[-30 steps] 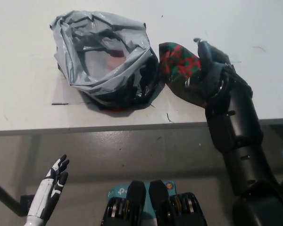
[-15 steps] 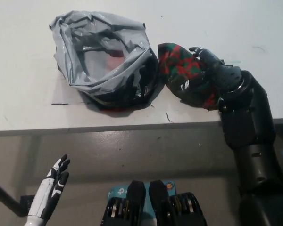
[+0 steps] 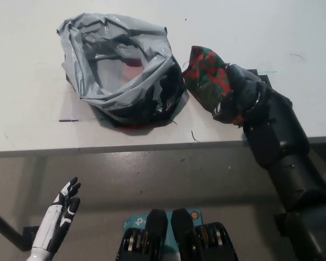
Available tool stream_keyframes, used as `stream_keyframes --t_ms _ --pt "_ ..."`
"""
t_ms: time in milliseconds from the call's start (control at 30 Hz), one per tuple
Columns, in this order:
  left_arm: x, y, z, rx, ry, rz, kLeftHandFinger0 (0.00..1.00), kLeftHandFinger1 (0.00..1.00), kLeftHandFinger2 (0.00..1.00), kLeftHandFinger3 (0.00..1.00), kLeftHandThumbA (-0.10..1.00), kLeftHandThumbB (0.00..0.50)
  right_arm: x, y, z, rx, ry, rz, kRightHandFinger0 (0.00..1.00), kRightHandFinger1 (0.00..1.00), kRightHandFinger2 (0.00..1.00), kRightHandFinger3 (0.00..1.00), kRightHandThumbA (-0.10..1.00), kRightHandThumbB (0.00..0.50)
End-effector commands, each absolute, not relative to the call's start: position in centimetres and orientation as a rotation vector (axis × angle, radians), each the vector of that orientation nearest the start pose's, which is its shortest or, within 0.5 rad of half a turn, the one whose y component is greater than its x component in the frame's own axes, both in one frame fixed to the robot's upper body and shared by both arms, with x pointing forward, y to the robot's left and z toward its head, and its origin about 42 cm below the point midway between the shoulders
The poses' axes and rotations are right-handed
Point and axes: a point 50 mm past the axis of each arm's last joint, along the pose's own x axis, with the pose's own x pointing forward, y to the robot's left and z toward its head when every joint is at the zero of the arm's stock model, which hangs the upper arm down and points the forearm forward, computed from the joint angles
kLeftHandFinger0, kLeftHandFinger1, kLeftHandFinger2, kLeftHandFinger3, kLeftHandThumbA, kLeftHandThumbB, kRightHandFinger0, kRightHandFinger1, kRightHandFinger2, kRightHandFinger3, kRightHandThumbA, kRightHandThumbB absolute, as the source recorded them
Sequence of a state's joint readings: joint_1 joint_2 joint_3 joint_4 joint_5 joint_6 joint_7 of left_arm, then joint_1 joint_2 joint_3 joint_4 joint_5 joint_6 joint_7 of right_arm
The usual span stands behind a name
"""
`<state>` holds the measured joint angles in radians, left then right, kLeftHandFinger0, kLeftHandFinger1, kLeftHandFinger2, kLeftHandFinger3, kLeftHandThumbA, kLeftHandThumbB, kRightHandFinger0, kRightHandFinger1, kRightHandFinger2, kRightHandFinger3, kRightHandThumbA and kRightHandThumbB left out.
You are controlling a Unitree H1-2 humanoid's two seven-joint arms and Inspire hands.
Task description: The robot uses its right hand to pick up a bag of coffee beans and puts it in the black plastic bag, then the robot grabs the top of the bag and lifts it.
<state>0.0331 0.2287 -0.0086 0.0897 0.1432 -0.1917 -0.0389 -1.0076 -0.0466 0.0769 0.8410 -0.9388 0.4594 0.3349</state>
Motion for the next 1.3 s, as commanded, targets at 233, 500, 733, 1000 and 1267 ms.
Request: stream_keyframes --t_ms 233,500,733,1000,1267 --pt "27.6 28.7 9.7 0.386 -0.127 -0.094 1.0 1.0 1.0 1.0 0.99 0.282 53.9 -12.1 21.7 -1.28 0.363 0.186 1.0 1.0 1.0 1.0 0.52 0.443" --pt "28.0 28.8 10.2 0.398 -0.133 -0.1 1.0 1.0 1.0 1.0 0.98 0.278 53.1 -13.2 20.2 -1.009 0.079 -0.024 0.0 0.0 0.11 0.45 -0.1 0.205" --pt "28.0 28.8 10.3 0.399 -0.132 -0.099 1.0 1.0 1.0 1.0 0.95 0.247 53.8 -14.6 21.4 -0.593 0.14 -0.052 0.04 0.4 0.76 0.62 -0.1 0.165" --pt "28.1 28.9 10.3 0.407 -0.138 -0.097 1.0 1.0 1.0 1.0 0.94 0.237 54.3 -16.4 22.6 -0.316 0.124 -0.05 0.0 0.42 0.79 0.74 -0.1 0.196" --pt "28.1 28.9 10.3 0.409 -0.131 -0.098 1.0 1.0 1.0 1.0 0.94 0.23 54.9 -18.7 23.1 0.452 0.197 -0.017 0.0 0.32 0.79 0.89 -0.1 0.156"
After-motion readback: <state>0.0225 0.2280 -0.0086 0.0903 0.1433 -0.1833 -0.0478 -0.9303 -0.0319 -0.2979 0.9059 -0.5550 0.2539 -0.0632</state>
